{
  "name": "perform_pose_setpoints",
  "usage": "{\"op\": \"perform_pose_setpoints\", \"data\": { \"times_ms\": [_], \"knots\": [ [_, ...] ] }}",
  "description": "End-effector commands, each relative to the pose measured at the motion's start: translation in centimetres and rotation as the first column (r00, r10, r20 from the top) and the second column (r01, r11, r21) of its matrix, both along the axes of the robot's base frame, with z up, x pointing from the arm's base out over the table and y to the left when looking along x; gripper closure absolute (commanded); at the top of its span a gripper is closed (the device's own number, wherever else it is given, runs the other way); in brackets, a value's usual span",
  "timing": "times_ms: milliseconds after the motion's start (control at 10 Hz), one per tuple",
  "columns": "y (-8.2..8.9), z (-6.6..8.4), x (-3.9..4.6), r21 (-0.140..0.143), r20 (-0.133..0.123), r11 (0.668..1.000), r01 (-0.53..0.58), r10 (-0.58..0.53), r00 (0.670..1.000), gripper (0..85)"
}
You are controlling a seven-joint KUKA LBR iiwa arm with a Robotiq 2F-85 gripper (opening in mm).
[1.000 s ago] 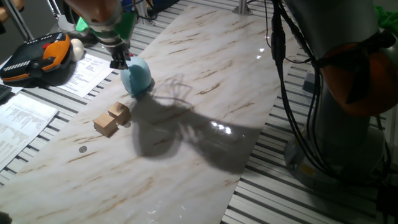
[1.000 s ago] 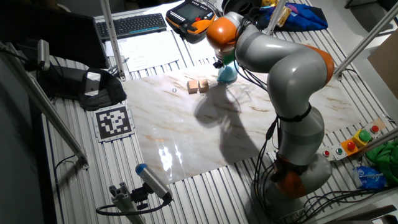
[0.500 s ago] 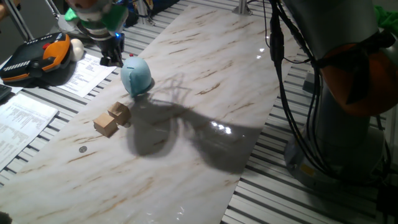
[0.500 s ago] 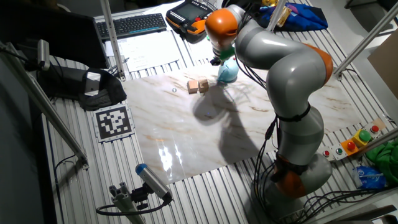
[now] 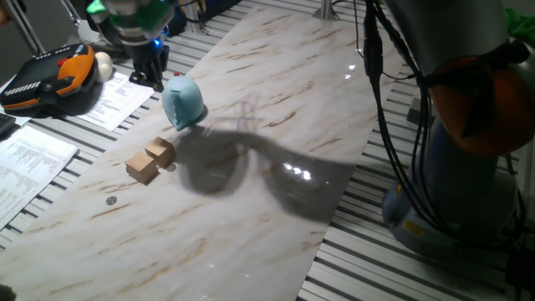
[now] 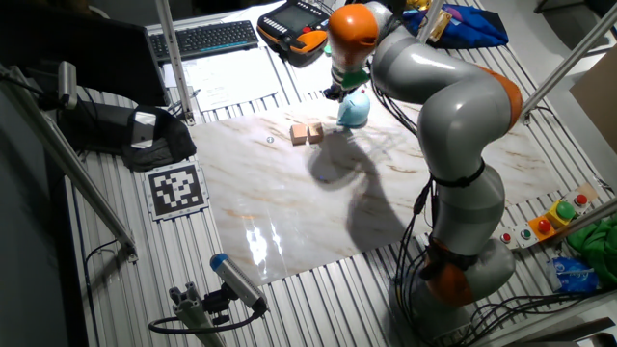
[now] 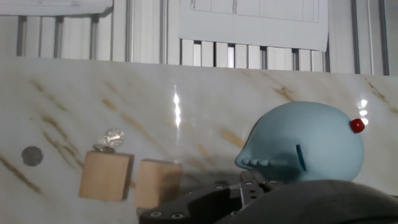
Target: Drop coins into a piggy bank
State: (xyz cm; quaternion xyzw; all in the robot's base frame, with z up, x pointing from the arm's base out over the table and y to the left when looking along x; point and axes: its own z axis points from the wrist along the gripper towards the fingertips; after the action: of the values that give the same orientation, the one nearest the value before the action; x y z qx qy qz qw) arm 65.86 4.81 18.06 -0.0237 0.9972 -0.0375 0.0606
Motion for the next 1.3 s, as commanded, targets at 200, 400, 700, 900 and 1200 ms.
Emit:
{"op": "perform_pose_setpoints", "data": {
  "times_ms": [200, 400, 700, 900, 1200],
  "knots": [
    [1.1, 0.4, -1.17, 0.012, -0.012, 1.0, 0.005, -0.005, 1.0, 85.0],
    [1.5, 0.8, -2.13, 0.012, -0.018, 1.0, -0.004, 0.004, 1.0, 85.0],
    [1.5, 1.2, -3.11, 0.002, -0.012, 1.0, -0.028, 0.028, 1.0, 85.0],
    [1.5, 1.6, -4.24, -0.001, -0.01, 0.999, -0.032, 0.032, 0.999, 85.0],
    [1.7, 2.1, -5.75, 0.023, -0.025, 1.0, -0.018, 0.019, 1.0, 85.0]
  ]
}}
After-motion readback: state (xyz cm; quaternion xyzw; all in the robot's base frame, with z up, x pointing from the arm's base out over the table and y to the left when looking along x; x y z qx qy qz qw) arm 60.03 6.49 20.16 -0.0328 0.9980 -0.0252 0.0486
